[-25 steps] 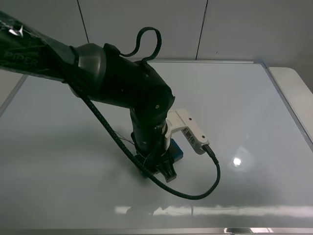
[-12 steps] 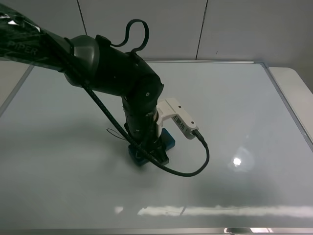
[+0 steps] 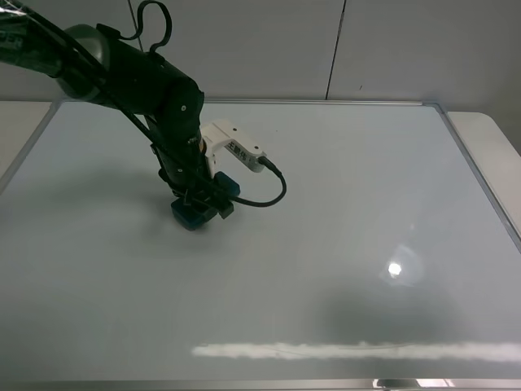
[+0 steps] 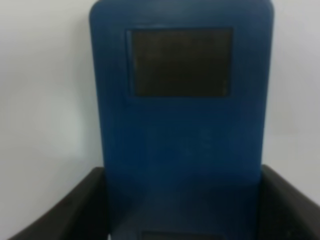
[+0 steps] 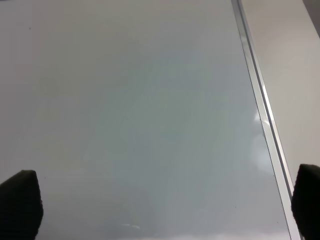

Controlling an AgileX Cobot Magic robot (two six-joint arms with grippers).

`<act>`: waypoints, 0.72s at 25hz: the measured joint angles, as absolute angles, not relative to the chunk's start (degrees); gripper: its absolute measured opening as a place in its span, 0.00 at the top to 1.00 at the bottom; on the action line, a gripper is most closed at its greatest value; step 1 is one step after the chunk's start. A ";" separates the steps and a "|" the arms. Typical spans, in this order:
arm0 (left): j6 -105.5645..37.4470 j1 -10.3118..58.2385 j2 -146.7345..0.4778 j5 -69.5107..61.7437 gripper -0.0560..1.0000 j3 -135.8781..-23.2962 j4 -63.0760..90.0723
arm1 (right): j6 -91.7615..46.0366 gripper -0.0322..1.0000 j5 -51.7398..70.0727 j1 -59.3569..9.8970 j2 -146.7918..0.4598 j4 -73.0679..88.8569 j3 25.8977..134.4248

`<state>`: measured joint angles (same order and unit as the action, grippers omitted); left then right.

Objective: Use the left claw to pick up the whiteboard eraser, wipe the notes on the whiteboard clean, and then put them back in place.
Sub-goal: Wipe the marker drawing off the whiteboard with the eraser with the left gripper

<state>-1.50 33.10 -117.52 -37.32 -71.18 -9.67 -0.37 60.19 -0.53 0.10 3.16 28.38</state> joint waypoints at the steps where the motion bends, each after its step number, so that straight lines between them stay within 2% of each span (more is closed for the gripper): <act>1: -1.50 31.88 -117.52 -37.20 0.42 -71.18 -9.67 | -0.37 0.01 60.19 -0.53 0.10 3.16 28.38; 10: -1.43 24.58 -116.50 -38.20 0.42 -71.07 -10.63 | -0.37 0.01 60.19 -0.53 0.10 3.16 28.38; 18: -0.62 23.92 -115.35 -39.53 0.42 -70.42 -9.76 | -0.37 0.01 60.19 -0.53 0.10 3.16 28.38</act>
<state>-0.62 23.92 -115.35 -39.53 -70.42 -9.76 -0.37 60.19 -0.53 0.10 3.16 28.38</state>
